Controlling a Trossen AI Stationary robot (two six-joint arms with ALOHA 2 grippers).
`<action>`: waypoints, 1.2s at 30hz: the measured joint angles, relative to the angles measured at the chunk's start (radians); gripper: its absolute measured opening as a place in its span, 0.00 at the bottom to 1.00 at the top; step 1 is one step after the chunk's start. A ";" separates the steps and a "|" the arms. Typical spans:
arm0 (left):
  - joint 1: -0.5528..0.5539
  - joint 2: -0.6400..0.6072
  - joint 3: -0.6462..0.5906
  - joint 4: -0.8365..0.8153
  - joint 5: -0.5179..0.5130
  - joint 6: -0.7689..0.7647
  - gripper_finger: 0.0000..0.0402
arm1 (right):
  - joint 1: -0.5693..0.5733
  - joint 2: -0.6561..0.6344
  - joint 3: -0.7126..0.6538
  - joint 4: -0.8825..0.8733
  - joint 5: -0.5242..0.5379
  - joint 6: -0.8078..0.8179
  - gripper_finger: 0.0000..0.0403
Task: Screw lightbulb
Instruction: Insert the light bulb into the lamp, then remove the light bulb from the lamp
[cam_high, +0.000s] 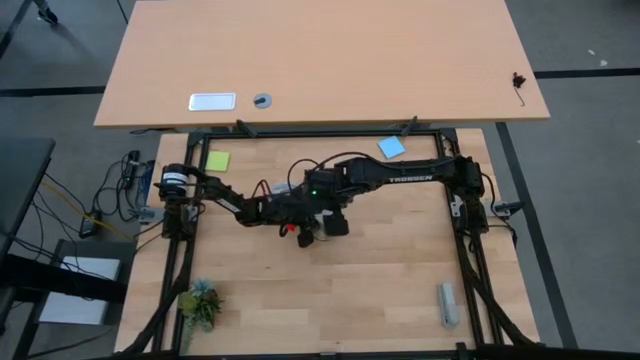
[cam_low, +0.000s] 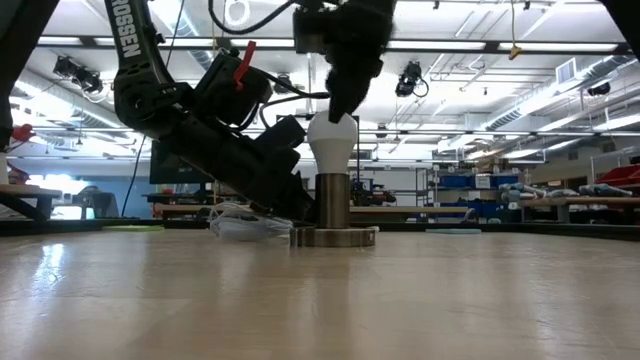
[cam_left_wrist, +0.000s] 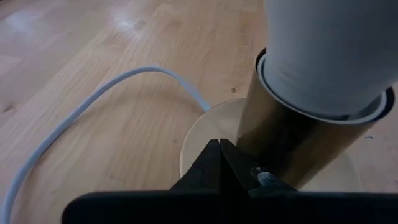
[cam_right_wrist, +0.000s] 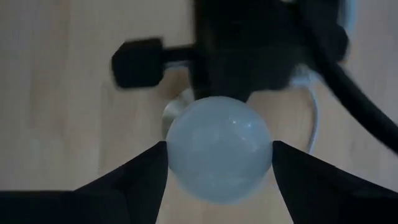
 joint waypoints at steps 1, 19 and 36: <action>0.000 0.000 0.000 0.000 0.000 0.000 0.00 | 0.001 0.000 0.000 0.001 0.007 0.091 0.69; 0.000 0.000 0.001 0.007 -0.005 -0.021 0.00 | 0.033 -0.080 0.014 -0.031 0.109 0.257 0.77; 0.000 -0.087 -0.002 -0.104 0.011 0.002 0.00 | 0.069 -0.122 -0.014 -0.046 0.240 0.118 0.13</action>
